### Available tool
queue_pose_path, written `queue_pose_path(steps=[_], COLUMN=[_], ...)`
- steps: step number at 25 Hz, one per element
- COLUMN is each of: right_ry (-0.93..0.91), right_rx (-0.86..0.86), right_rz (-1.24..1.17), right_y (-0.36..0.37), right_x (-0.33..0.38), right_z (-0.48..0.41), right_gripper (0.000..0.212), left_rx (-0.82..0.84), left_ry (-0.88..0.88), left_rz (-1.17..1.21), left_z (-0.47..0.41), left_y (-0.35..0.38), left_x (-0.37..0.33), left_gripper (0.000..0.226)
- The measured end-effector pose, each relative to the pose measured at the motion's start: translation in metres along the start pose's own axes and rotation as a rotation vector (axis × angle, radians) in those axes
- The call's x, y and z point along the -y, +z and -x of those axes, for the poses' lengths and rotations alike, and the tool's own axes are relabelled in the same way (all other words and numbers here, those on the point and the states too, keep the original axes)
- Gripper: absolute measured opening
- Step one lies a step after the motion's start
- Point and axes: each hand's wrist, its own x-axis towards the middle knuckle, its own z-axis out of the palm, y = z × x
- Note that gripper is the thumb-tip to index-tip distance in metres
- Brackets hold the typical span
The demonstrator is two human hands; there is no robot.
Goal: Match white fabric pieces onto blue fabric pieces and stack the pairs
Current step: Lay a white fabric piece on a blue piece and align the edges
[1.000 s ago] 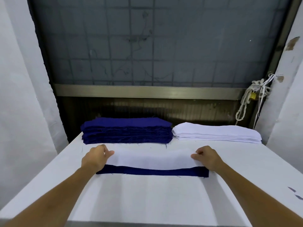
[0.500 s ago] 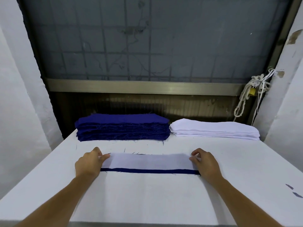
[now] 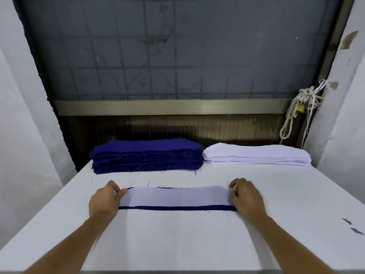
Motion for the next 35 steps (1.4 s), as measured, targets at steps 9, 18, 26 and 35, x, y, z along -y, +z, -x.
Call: queue_pose_path(steps=[9,18,26,35], right_ry=[-0.019,0.011,0.03,0.012], right_rx=[-0.135,-0.12,-0.13,-0.125], right_rz=[0.045,0.044,0.105,0.106], right_y=[-0.009,-0.007,0.013,0.023], right_x=[-0.002,-0.027,-0.061,-0.065], right_z=[-0.053,-0.175,-0.225,-0.225], right_gripper=[0.019,0.019,0.022,0.035], left_rx=[-0.037,0.31,0.257,0.17], left_ry=[0.556,0.546,0.375,0.631], left_rz=[-0.071,0.059,-0.082,-0.219], left_z=[-0.026,-0.062,-0.092,-0.092], left_y=[-0.015,0.089,0.14,0.136], left_x=[-0.15,-0.37,-0.389,-0.39], left_gripper=[0.017,0.027,0.023,0.024])
